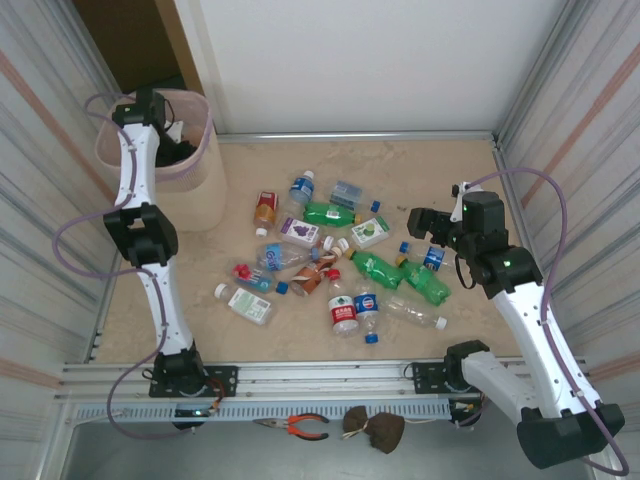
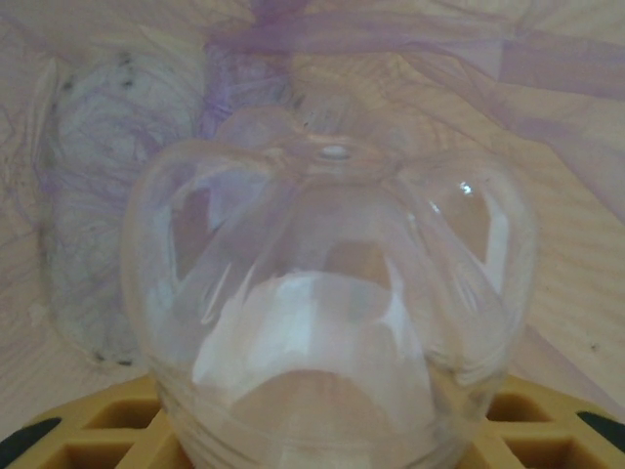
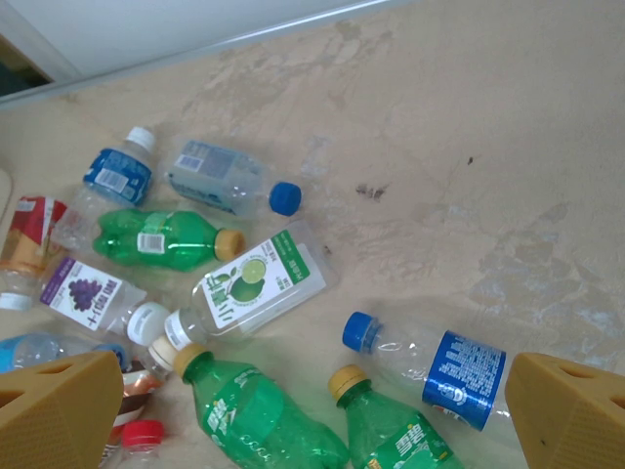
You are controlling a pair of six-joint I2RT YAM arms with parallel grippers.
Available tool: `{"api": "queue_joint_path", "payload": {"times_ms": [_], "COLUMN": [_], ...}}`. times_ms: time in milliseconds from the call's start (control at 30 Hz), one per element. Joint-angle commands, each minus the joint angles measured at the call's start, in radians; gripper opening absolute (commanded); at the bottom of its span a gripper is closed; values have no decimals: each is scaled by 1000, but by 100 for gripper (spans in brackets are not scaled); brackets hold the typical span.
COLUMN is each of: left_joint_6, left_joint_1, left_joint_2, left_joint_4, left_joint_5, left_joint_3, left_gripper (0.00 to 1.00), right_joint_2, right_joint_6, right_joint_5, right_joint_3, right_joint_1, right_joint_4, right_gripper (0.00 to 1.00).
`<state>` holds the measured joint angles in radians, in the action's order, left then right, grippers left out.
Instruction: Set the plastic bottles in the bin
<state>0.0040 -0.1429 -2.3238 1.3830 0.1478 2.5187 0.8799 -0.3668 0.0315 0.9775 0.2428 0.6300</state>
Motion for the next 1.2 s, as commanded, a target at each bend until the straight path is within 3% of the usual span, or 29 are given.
{"api": "queue_joint_path", "payload": {"times_ms": [0, 267, 800, 1167], "left_joint_6": [27, 39, 33, 18], "left_joint_1": [9, 50, 69, 69], "left_joint_2": [59, 96, 144, 253], "left_joint_4": [82, 115, 77, 40], "left_joint_5": [-14, -51, 16, 56], "left_joint_3": [-26, -79, -42, 42], "left_gripper": [51, 50, 76, 76], "right_joint_2": [-12, 1, -10, -1], "right_joint_6": [-20, -24, -27, -24], "right_joint_5": [-5, -7, 1, 0], "right_joint_3": [-7, -6, 11, 44], "right_joint_1": [7, 9, 16, 16], "right_joint_4": [2, 5, 21, 34], "right_gripper": [99, 99, 99, 99]}}
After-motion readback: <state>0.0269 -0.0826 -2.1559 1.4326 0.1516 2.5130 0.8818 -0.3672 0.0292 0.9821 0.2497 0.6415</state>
